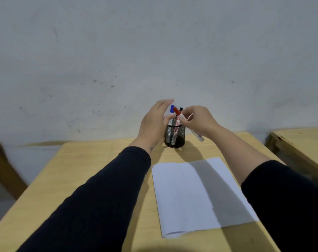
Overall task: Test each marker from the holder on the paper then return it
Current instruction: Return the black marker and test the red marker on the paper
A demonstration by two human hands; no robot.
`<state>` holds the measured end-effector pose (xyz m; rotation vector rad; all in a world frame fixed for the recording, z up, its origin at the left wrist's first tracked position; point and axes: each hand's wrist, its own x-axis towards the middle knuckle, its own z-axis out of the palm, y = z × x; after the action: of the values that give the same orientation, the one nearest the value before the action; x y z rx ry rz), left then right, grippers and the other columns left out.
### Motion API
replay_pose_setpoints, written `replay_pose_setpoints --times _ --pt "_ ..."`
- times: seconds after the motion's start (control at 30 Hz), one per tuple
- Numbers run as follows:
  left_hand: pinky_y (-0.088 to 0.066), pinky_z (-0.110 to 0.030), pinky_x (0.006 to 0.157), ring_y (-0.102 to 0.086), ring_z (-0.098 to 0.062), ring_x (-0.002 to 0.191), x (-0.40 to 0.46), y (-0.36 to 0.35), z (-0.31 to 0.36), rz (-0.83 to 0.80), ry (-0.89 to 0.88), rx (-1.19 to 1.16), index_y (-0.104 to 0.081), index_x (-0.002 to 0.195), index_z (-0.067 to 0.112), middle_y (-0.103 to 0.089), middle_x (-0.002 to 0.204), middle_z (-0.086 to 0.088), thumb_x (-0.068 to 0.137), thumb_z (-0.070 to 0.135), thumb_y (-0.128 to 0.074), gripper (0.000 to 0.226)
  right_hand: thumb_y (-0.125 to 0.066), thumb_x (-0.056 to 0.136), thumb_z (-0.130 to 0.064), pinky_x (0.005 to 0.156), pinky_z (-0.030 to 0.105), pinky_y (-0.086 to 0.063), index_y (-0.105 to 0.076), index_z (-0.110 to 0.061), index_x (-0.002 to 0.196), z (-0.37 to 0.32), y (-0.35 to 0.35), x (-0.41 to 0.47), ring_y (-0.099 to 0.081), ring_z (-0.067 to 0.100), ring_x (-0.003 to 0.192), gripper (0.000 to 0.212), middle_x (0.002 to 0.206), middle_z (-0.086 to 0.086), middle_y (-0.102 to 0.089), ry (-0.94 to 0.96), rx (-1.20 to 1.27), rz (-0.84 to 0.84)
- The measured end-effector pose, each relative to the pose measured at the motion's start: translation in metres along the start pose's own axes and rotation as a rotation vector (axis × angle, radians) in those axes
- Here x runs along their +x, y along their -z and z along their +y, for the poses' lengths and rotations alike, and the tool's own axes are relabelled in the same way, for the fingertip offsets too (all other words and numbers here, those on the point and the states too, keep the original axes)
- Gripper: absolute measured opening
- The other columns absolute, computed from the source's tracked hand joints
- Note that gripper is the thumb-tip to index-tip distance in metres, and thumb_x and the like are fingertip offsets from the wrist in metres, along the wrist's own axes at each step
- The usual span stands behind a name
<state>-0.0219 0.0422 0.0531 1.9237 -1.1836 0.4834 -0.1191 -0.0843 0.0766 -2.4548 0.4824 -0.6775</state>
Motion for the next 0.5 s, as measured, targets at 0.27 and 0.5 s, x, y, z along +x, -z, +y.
replay_pose_setpoints --times 0.27,0.5 --pt "-0.046 -0.028 0.075 -0.062 -0.020 0.089 -0.039 0.015 -0.004 -0.056 -0.023 0.107 -0.069 0.108 0.015 -0.068 0.099 -0.003 0.092 0.021 -0.058 0.020 -0.059 0.089 -0.019 0.073 0.040 -0.050 -0.075 -0.012 0.095 -0.018 -0.014 -0.030 -0.061 0.028 0.080 0.019 0.082 0.010 -0.067 0.139 -0.181 -0.113" --pt "-0.046 -0.025 0.076 -0.061 -0.016 0.087 -0.055 0.028 0.006 0.159 0.250 -0.104 -0.072 0.098 0.015 -0.071 0.095 -0.001 0.092 0.017 -0.057 0.017 -0.053 0.090 -0.027 0.072 0.036 -0.052 -0.068 0.002 0.082 -0.031 -0.037 -0.054 -0.059 0.024 0.071 0.033 0.074 0.009 -0.064 -0.281 0.271 0.226"
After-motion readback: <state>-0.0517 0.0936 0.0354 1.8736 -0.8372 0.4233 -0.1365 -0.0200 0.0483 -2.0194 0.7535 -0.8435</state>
